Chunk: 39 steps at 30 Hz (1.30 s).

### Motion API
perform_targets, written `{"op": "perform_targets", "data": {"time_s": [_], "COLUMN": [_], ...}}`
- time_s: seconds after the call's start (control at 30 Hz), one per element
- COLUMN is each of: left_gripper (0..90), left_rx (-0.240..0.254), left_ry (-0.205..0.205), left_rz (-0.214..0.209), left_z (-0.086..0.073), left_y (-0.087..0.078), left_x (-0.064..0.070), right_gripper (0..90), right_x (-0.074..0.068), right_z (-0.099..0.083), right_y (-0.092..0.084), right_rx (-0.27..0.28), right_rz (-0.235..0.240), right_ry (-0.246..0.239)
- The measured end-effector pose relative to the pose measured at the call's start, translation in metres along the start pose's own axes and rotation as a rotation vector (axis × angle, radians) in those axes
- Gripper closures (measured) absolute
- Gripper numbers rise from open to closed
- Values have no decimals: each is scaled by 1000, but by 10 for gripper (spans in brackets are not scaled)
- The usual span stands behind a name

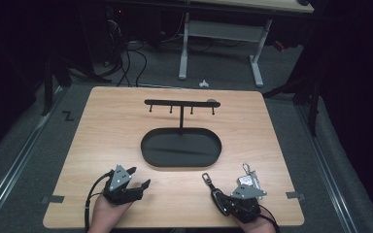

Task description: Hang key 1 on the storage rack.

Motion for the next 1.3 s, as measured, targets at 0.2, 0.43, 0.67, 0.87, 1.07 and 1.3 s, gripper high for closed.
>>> {"op": "perform_targets", "data": {"time_s": [0.2, 0.43, 0.67, 0.87, 1.07, 1.3], "left_gripper": [302, 302, 302, 301, 300, 298], "left_rx": [4, 0, -2, 0, 4, -5], "left_ry": [-4, 0, 1, -8, -7, 5], "left_rz": [-1, -4, -1, 1, 1, 1], "left_z": [1, 0, 0, -2, -1, -2], "left_y": [-1, 0, 0, -2, -2, -1], "left_x": [-1, 0, 0, -1, -1, 1], "right_gripper": [900, 900, 900, 874, 827, 742], "right_x": [0, 9, 24, 30, 42, 57], "right_z": [-8, -9, -10, -1, -1, 2], "right_y": [-1, 0, 7, -3, -6, -9], "right_rx": [-38, -38, -48, 12, 25, 27], "right_rz": [13, -13, -24, -30, -76, -119], "right_ry": [-8, 2, 35, 63, 92, 127]}}
Point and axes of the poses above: each handheld gripper's, and its own axes: y roughly forward along the jaws, z roughly out of its top, x roughly to its right, the point moved 7 cm from there along y, roughly forward along the jaws, and after that the axes turned 9 degrees about -z, right-handed, at the moved point
